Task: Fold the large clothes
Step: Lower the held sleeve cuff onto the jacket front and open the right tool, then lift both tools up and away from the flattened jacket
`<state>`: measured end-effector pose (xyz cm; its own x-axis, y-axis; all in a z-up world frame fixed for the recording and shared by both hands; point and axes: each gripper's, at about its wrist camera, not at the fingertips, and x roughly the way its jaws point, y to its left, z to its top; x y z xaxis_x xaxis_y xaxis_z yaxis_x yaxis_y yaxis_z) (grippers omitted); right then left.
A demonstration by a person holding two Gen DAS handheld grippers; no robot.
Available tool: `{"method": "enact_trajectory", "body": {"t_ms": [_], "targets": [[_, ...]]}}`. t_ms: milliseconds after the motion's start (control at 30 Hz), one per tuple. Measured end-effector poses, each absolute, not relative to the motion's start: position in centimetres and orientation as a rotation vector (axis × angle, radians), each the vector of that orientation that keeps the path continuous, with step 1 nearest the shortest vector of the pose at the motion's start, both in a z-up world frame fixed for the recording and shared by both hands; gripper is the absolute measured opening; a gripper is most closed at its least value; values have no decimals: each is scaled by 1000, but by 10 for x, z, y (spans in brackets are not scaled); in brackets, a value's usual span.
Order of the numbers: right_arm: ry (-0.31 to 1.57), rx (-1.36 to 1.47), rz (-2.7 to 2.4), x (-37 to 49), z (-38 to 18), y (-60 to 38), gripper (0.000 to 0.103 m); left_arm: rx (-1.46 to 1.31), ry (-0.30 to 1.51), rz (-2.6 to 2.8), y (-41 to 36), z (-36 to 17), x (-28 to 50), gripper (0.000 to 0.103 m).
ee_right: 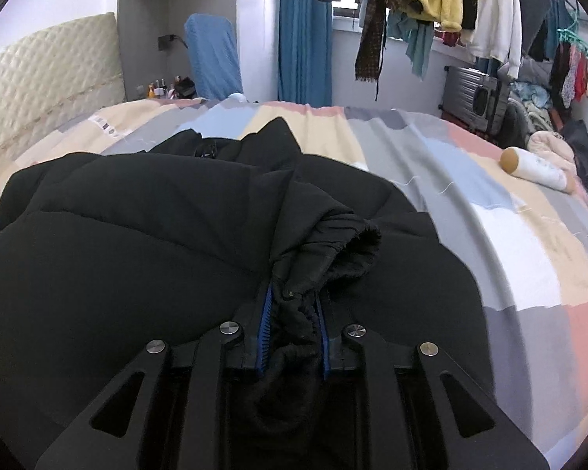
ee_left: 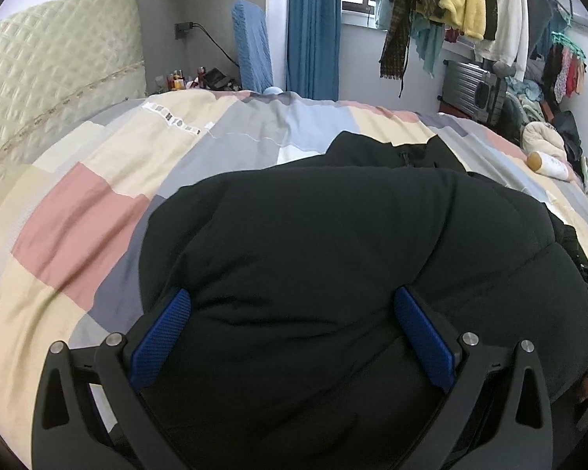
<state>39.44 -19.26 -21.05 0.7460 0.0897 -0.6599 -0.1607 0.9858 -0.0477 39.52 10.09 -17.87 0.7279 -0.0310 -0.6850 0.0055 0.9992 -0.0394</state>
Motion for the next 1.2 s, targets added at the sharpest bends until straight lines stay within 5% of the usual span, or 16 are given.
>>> {"method": "enact_trajectory", "body": {"t_ms": [400, 500, 567, 633, 1200], "targets": [[756, -93, 161, 404, -223, -191, 19, -40, 787, -1, 96, -188, 402, 103], [755, -96, 157, 396, -211, -192, 30, -29, 789, 12, 97, -182, 396, 103], [753, -67, 161, 390, -201, -196, 54, -20, 790, 23, 98, -172, 389, 103], [751, -32, 172, 382, -188, -201, 64, -22, 783, 18, 97, -158, 380, 103], [481, 2, 239, 238, 17, -184, 69, -51, 561, -36, 91, 35, 237, 103]]}}
